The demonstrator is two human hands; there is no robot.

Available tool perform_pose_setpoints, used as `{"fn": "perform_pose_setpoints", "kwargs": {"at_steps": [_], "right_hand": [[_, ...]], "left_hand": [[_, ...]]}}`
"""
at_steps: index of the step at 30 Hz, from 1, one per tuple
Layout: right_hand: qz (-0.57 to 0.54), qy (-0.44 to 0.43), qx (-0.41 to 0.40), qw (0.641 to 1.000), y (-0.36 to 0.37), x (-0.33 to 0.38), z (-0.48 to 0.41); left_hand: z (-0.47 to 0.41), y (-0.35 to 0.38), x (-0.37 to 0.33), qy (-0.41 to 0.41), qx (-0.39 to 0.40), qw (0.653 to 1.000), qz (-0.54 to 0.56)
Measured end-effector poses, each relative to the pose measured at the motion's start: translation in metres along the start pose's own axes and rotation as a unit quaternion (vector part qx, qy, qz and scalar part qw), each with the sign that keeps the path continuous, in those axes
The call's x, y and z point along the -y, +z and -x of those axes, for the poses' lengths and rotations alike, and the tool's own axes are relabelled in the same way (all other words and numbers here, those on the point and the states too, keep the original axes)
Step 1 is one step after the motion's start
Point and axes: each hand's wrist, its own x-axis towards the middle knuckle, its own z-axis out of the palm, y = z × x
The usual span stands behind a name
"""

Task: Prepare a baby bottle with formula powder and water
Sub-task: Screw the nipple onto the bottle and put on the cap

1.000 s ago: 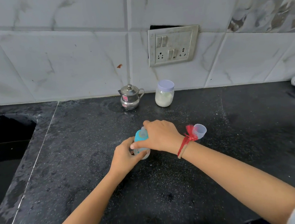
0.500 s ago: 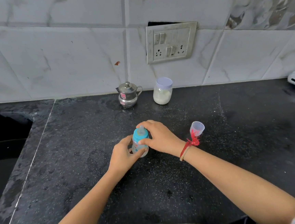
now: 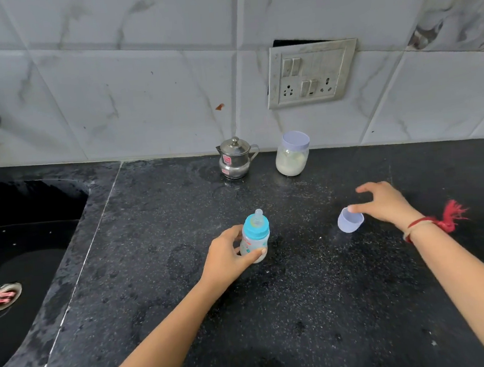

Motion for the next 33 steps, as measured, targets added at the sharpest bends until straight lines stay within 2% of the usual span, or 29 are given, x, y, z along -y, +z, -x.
{"fn": "perform_pose_setpoints", "kwargs": {"at_steps": [4, 12, 14, 20, 22, 24, 25, 27, 30, 33], "right_hand": [[0.039, 0.034, 0.065, 0.996, 0.006, -0.020, -0.004], [0.037, -0.005, 0.128, 0.991, 0.018, -0.012, -0.005], [0.040, -0.018, 0.123, 0.991, 0.023, -0.010, -0.004], [0.076, -0.056, 0.038, 0.995, 0.037, -0.004, 0.006], [0.040, -0.043, 0.034, 0.998, 0.039, 0.000, 0.005], [-0.086, 0.012, 0.055, 0.995, 0.040, 0.009, 0.004], [-0.176, 0.049, 0.081, 0.980, 0.039, 0.014, 0.005], [-0.362, 0.090, 0.157, 0.915, 0.035, 0.026, 0.009], [-0.577, 0.059, 0.264, 0.771, 0.026, 0.052, 0.020], [-0.704, 0.032, 0.323, 0.631, 0.023, 0.081, 0.033]], "left_hand": [[0.000, 0.000, 0.000, -0.001, 0.001, 1.000, 0.001], [0.001, 0.000, -0.001, -0.010, 0.000, 1.000, -0.011], [0.001, 0.000, -0.002, -0.011, 0.001, 1.000, -0.014], [0.001, 0.000, -0.004, -0.017, -0.003, 1.000, -0.018], [0.001, 0.000, -0.004, -0.021, -0.002, 1.000, -0.022], [0.001, 0.000, -0.005, -0.025, -0.001, 0.999, -0.024], [0.001, 0.000, -0.005, -0.025, -0.001, 0.999, -0.024], [0.001, 0.001, -0.005, -0.024, -0.001, 0.999, -0.025], [0.001, 0.001, -0.005, -0.025, -0.001, 0.999, -0.024], [0.001, 0.001, -0.005, -0.025, -0.005, 0.999, -0.027]]}}
